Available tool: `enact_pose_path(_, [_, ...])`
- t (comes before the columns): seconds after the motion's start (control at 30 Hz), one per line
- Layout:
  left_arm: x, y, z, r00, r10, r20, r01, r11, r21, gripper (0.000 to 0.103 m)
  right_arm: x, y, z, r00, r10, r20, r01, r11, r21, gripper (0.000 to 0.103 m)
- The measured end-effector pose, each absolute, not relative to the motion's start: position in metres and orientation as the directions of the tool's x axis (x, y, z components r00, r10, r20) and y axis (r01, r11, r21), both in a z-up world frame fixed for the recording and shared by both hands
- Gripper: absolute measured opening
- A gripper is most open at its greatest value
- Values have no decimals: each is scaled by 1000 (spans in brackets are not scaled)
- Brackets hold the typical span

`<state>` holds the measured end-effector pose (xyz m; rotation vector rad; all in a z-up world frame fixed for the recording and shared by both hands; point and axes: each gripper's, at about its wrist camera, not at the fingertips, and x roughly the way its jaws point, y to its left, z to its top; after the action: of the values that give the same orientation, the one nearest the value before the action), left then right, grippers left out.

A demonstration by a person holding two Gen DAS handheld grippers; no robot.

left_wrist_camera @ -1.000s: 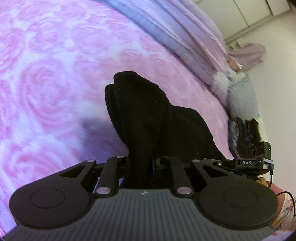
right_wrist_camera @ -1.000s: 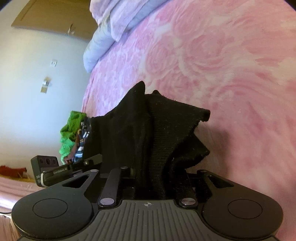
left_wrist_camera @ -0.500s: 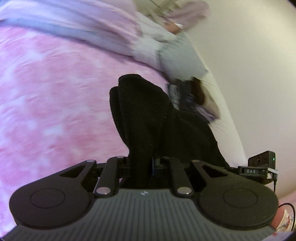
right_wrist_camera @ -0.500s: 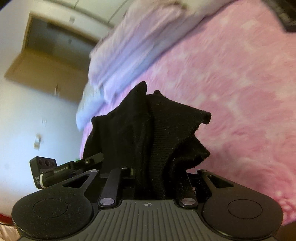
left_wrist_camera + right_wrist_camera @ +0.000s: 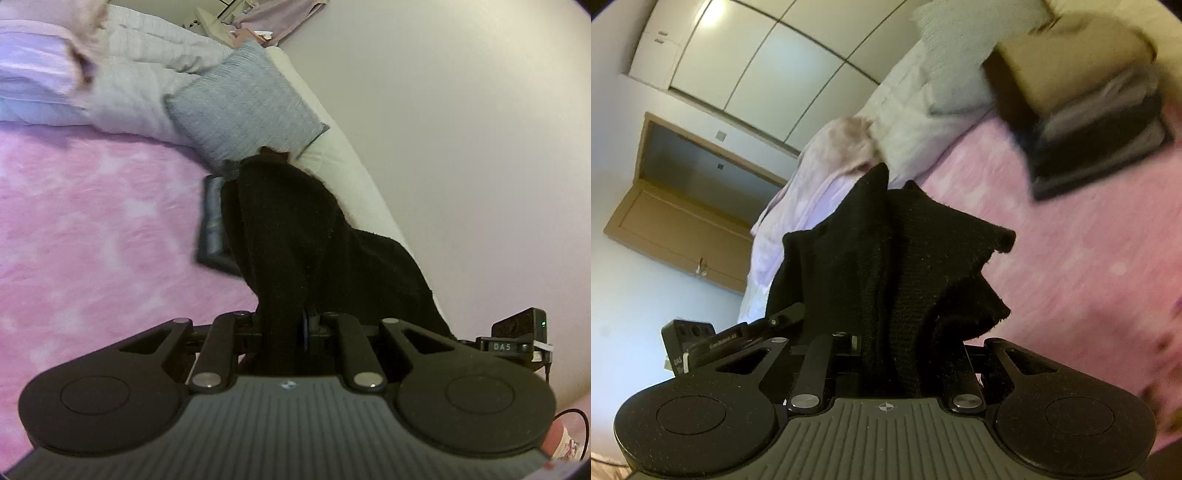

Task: Fold large clothes
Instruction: 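Carry the sweater with both grippers toward the stack of folded clothes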

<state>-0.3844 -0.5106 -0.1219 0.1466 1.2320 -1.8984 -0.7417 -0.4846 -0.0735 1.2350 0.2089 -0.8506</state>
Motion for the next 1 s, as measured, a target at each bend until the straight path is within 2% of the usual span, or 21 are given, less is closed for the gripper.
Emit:
enact_pose_path(0.27, [-521,-655,-80,-622,-645,-443,698,-201,-688,11,-887,-631,-14,663,-477,-577,712,162,683,15])
enact_pose_path(0.47, [-564,-755,-58,-602,-674,-428,717,-220,-662,11,-943,-720,6,669,-514,-536,700,196,686,15])
enact_pose_path(0.67, [-580,-822,-86,-577,-655,-488,749,-186,-636,11,-970,-775,-22,676,-497,-544,689,164,706,15])
enact_pose_path(1.0, [-583,-867,-159,-570,-581,-581,760,-104,-642,11,-992,-815,-108,683,-439,-584,670,56,741,15])
